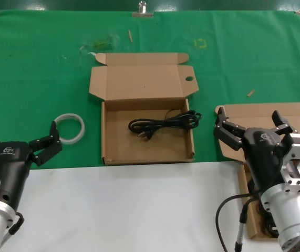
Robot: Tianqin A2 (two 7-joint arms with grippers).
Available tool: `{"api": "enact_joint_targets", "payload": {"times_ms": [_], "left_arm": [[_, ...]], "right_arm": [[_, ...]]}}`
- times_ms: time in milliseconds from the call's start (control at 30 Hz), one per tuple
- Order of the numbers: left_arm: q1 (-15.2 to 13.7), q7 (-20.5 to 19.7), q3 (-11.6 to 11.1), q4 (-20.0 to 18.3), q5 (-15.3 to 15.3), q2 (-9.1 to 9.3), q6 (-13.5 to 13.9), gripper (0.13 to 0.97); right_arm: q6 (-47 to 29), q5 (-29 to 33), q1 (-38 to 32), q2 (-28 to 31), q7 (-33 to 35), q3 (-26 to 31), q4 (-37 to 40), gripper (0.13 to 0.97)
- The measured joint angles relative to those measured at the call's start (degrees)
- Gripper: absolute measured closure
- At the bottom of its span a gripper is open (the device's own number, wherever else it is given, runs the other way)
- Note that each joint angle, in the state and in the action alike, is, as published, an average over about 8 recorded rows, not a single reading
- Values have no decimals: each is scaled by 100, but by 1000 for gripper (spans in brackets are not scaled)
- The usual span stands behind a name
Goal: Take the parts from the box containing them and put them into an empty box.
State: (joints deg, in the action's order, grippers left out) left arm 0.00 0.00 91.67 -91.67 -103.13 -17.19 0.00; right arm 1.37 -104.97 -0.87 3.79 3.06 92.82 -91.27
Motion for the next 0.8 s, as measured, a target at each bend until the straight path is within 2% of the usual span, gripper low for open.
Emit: {"api": "enact_joint_targets", "payload": {"times_ms": [800], "left_arm": [[0, 0, 0, 0, 0, 0, 0, 132]], "right_arm": [[0, 0, 0, 0, 0, 0, 0, 129]]}}
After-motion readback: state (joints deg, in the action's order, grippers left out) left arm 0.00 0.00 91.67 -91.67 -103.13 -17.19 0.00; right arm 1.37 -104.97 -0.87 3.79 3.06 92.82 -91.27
